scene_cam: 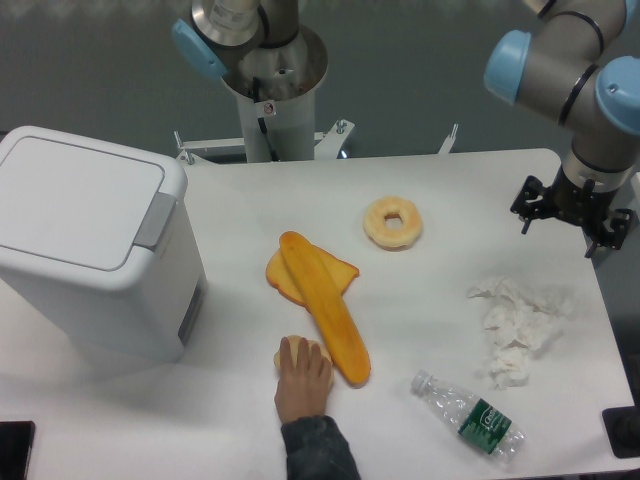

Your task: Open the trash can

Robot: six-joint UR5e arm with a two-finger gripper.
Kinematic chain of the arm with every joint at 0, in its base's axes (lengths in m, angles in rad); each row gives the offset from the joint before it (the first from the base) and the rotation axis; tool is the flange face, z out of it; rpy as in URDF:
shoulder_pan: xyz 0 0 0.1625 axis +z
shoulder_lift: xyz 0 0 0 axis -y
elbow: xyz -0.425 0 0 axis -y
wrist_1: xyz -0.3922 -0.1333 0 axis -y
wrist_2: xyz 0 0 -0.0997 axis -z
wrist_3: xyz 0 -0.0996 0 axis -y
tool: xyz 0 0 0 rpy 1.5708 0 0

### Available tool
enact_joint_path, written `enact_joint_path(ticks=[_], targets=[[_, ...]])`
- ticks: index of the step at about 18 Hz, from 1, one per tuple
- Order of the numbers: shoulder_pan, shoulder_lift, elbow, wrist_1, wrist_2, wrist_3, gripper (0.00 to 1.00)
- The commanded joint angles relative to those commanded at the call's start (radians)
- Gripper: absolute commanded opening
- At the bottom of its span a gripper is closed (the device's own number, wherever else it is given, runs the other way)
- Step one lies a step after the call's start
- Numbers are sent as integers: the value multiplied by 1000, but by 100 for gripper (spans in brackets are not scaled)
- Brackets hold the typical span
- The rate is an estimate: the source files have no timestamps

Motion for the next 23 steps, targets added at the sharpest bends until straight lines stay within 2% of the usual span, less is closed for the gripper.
enact_joint_path(ticks=[7, 12, 15, 19, 23], targets=[[-14, 17, -32, 2, -15, -5, 100], [-14, 80, -115, 6, -9, -14, 100], [-12, 115, -109, 14, -12, -20, 100], [-49, 195, -153, 6, -29, -80, 100], [-80, 235, -172, 6, -93, -167, 100]])
